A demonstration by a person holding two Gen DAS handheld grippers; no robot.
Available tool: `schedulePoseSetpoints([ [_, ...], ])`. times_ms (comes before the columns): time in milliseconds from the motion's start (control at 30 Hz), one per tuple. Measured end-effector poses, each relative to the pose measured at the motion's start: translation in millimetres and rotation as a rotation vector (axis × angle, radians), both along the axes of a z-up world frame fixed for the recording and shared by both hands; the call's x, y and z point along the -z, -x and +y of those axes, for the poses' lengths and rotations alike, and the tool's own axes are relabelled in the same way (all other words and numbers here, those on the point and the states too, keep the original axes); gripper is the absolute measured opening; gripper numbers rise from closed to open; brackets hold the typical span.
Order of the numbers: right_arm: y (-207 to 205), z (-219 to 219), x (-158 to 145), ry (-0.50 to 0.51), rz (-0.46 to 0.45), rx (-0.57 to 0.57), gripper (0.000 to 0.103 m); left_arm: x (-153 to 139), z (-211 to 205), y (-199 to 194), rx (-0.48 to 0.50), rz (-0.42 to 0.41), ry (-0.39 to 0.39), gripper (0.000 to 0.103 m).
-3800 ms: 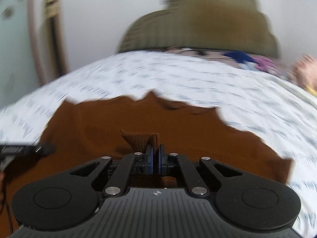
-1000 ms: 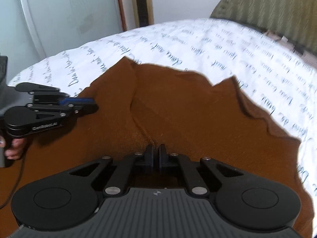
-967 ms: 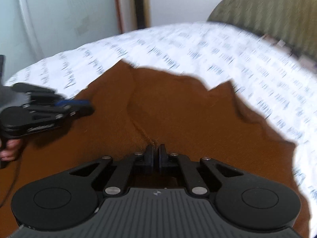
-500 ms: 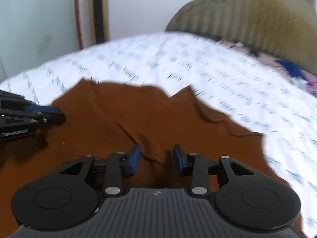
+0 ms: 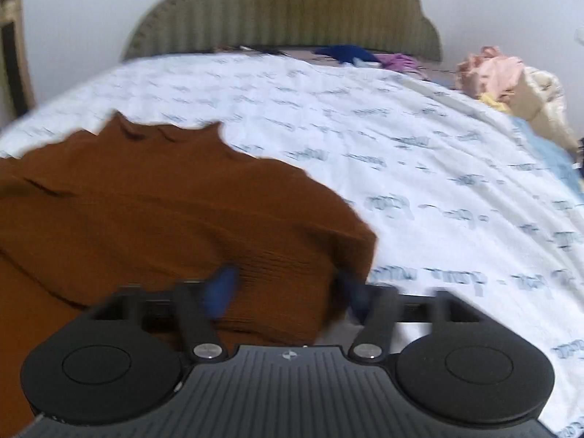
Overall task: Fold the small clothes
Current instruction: 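Open both grippers and move them to the sweater hem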
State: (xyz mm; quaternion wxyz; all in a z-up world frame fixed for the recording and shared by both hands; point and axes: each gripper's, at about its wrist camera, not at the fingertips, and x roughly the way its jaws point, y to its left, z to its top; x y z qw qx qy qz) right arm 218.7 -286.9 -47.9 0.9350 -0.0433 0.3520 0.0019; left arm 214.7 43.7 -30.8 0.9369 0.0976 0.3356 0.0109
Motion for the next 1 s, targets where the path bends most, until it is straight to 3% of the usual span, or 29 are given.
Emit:
schedulePoseSetpoints([
  [133,-4,-26,-1,-0.158,0.025,0.033,0.081,-4,5,3,0.006,0.004,0.03,0.011],
  [200,6,-23,-11,-0.17,-0.009,0.017,0.065,-11,12,6,0.014,0.016,0.075,0.011],
  [300,30,-21,-31,-0.215,-0.06,0.012,0.065,-34,33,29,0.029,-0.014,0.156,0.011],
  [467,113,-30,-81,-0.305,-0.128,-0.078,0.067,-68,76,101,0.019,-0.071,0.125,0.012],
  [533,144,-39,-97,-0.322,-0.147,-0.091,0.073,-75,93,136,0.015,-0.076,0.111,0.021],
  [600,182,-48,-107,-0.329,-0.166,-0.107,0.073,-77,106,172,-0.005,-0.08,0.083,0.054],
  [667,216,-56,-113,-0.335,-0.175,-0.096,0.073,-75,113,202,-0.033,-0.102,0.041,0.061],
  [833,281,-66,-97,-0.362,-0.136,-0.068,0.073,-63,109,263,0.01,-0.095,0.028,0.061],
  [1000,326,-65,-73,-0.39,-0.089,-0.048,0.073,-34,90,299,0.067,-0.044,0.002,0.061],
])
